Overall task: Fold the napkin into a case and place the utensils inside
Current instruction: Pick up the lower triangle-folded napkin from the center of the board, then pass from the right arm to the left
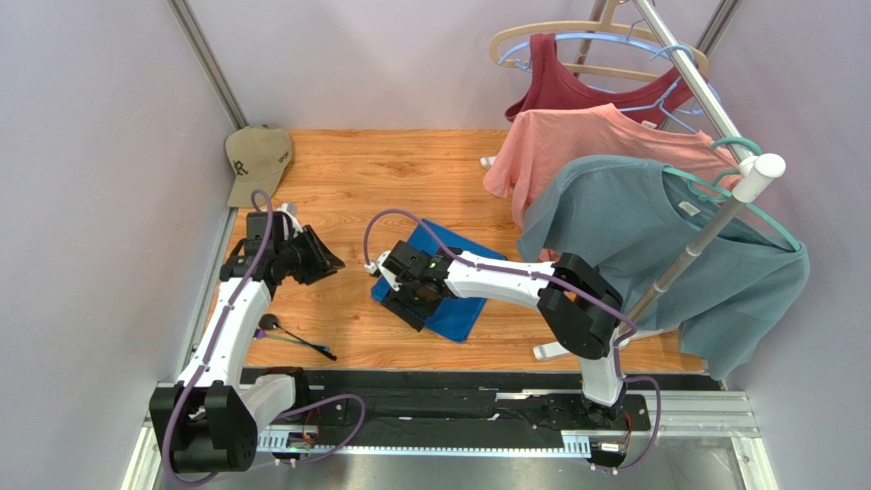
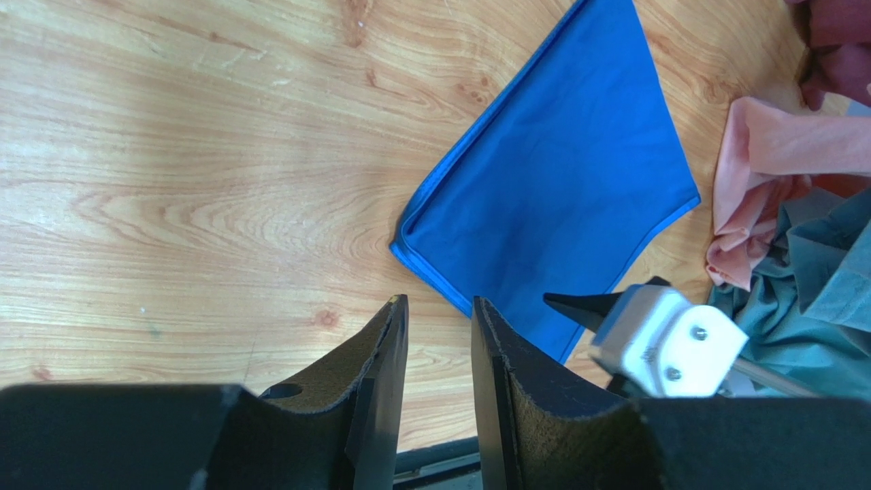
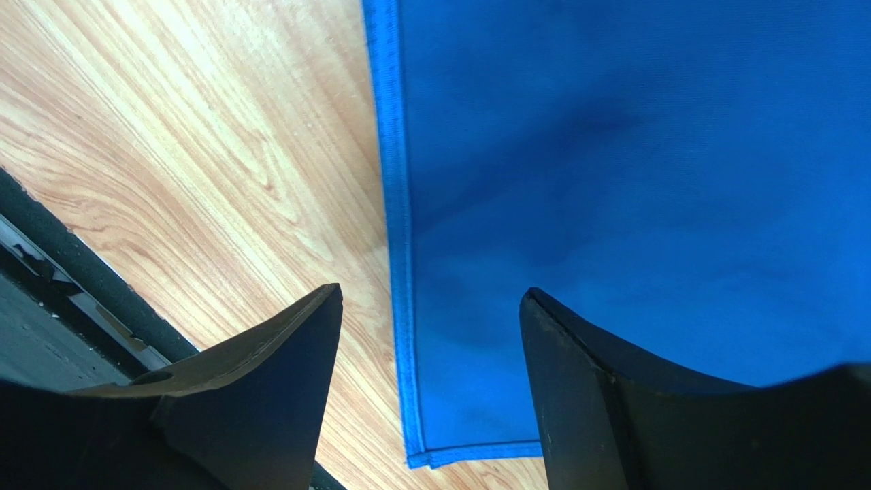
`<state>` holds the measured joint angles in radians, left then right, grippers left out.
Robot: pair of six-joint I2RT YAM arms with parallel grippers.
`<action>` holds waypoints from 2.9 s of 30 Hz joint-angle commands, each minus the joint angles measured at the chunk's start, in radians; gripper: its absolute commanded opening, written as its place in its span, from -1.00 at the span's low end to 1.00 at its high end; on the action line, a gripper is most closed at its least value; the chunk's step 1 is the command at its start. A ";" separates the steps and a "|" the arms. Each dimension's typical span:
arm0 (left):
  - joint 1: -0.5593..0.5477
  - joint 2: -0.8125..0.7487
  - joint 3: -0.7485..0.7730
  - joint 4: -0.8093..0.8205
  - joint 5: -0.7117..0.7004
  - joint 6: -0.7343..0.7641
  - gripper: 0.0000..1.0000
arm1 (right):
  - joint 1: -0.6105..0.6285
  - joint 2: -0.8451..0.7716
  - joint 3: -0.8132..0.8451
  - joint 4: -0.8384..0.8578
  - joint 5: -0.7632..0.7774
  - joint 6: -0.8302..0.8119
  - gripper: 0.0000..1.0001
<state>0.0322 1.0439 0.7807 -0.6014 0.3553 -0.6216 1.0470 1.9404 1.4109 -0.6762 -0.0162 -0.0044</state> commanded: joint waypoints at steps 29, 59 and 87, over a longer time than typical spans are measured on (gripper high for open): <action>0.087 0.007 -0.058 0.026 0.160 0.014 -0.04 | 0.026 0.088 0.103 0.119 -0.359 0.289 -1.00; -0.210 0.011 -0.043 0.064 0.097 -0.199 0.08 | -0.332 0.144 -0.395 1.301 -1.032 0.946 -1.00; -0.298 0.159 -0.123 0.269 0.116 -0.254 0.11 | -0.216 -0.026 -0.300 0.600 -0.636 0.494 -1.00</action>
<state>-0.2504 1.2533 0.6590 -0.4011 0.4450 -0.8726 0.8307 1.9652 1.1007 -0.0711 -0.6655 0.5030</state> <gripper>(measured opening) 0.560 0.020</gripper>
